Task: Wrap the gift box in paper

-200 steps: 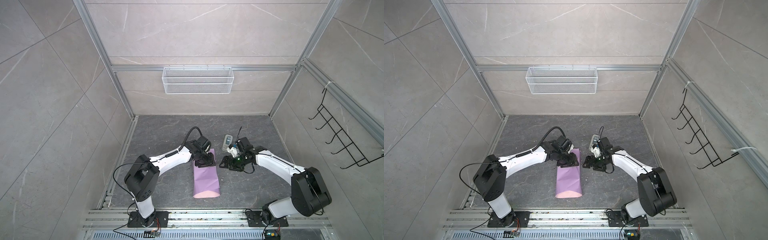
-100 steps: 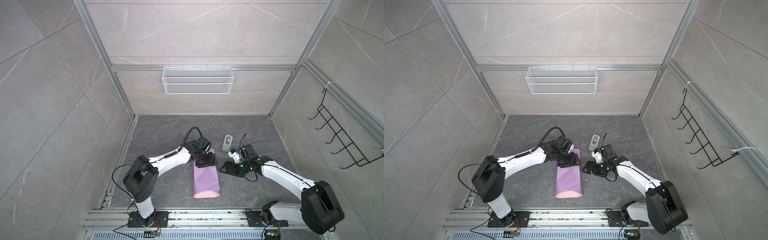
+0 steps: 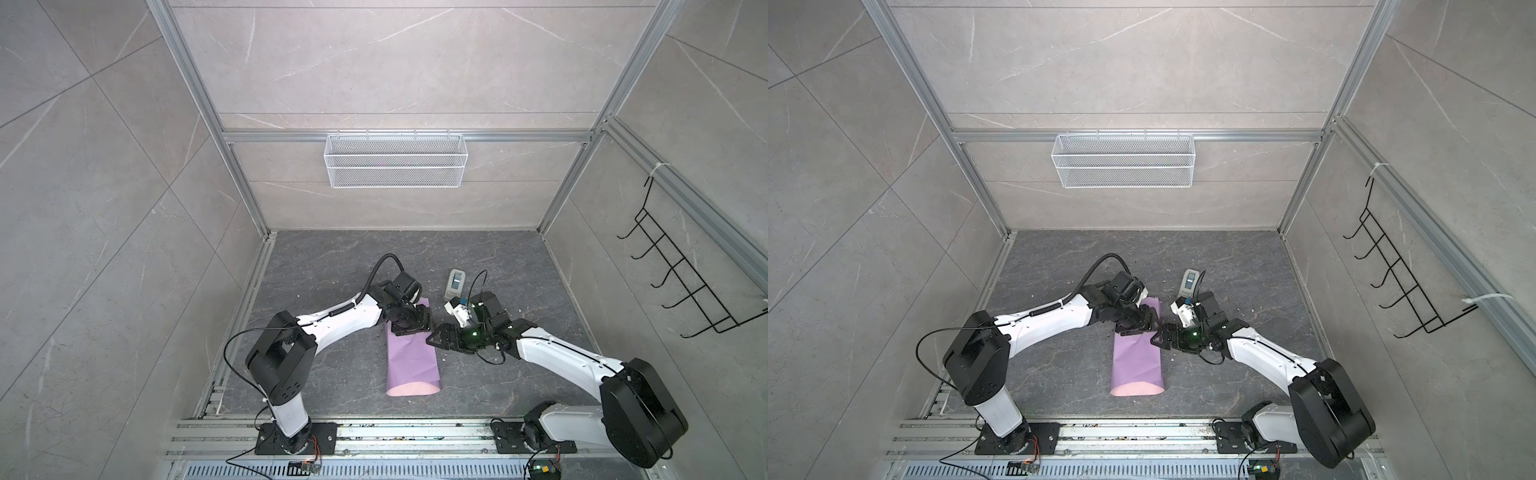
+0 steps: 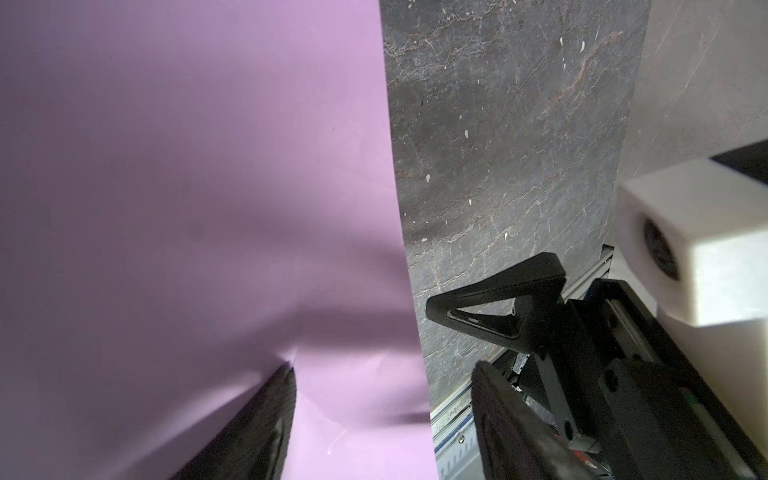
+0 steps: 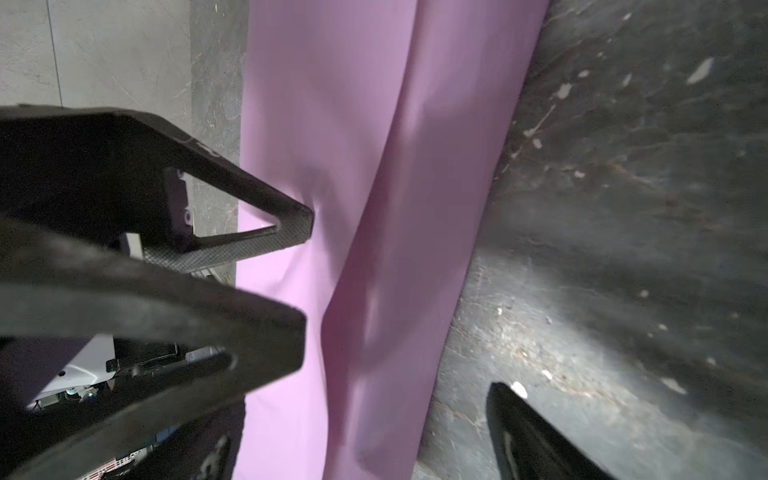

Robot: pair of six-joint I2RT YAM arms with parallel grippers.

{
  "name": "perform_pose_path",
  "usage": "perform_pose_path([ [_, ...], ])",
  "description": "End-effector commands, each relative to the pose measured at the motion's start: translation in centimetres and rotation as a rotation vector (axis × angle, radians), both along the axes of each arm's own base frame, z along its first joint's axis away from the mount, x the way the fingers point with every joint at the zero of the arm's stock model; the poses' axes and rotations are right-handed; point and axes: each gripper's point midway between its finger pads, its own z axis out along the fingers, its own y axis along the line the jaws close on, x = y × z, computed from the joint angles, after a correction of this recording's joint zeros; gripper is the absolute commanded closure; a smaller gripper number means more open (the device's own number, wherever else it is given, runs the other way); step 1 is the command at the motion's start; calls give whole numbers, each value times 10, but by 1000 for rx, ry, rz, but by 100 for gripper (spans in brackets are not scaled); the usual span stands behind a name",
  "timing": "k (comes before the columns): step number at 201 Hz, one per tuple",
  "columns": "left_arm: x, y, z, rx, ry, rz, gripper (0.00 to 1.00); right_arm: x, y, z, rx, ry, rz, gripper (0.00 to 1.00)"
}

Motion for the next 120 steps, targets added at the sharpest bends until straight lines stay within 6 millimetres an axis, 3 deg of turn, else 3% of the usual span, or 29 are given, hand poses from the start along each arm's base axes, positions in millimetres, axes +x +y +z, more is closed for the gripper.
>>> perform_pose_path([
  [1, -17, 23, -54, 156, 89, 7, 30, 3, 0, -14, -16, 7, -24, 9],
  [84, -13, 18, -45, 144, 73, 0, 30, -3, -29, -58, -211, 72, -65, 19],
  [120, -4, 13, -19, 120, 13, -13, 29, -8, -35, -65, -249, 97, -61, 23],
])
